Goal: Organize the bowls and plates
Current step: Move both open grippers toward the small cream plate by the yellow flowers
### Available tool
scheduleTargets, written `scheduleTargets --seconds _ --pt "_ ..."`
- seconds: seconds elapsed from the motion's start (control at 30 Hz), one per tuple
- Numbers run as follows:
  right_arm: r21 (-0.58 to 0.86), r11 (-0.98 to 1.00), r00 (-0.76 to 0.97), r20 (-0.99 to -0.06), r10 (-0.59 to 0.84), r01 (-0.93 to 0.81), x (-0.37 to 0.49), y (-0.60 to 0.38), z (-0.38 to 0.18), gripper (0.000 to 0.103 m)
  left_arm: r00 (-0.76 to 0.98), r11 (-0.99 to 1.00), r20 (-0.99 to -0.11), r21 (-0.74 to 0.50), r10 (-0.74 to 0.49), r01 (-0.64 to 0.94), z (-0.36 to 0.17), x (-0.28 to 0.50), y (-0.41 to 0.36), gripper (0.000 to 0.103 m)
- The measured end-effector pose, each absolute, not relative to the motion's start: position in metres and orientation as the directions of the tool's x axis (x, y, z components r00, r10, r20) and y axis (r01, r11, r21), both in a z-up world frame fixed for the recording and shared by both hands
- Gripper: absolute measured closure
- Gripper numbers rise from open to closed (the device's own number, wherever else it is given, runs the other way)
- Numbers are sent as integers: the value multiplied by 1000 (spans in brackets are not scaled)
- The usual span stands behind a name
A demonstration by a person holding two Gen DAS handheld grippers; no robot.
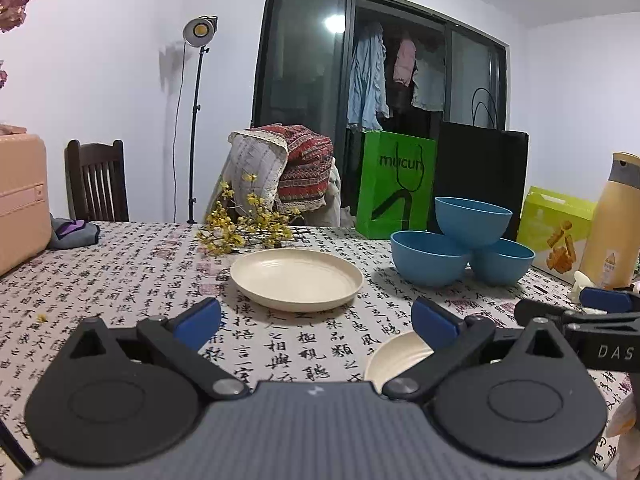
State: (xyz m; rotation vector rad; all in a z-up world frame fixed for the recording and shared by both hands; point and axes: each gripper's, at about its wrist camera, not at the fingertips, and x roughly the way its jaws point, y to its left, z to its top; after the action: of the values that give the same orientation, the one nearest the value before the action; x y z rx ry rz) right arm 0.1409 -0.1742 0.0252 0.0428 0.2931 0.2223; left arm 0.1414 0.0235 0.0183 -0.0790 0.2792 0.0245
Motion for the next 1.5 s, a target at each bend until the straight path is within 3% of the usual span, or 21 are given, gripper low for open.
scheduleTargets --seconds 0.87,1.5 --pt "120 968 916 -315 249 -222 165 -156 75 0 955 990 -287 -100 67 -99 68 136 48 0" --pt "103 959 867 -409 283 -264 239 -138 95 0 931 981 -364 -167 35 -103 97 207 71 0"
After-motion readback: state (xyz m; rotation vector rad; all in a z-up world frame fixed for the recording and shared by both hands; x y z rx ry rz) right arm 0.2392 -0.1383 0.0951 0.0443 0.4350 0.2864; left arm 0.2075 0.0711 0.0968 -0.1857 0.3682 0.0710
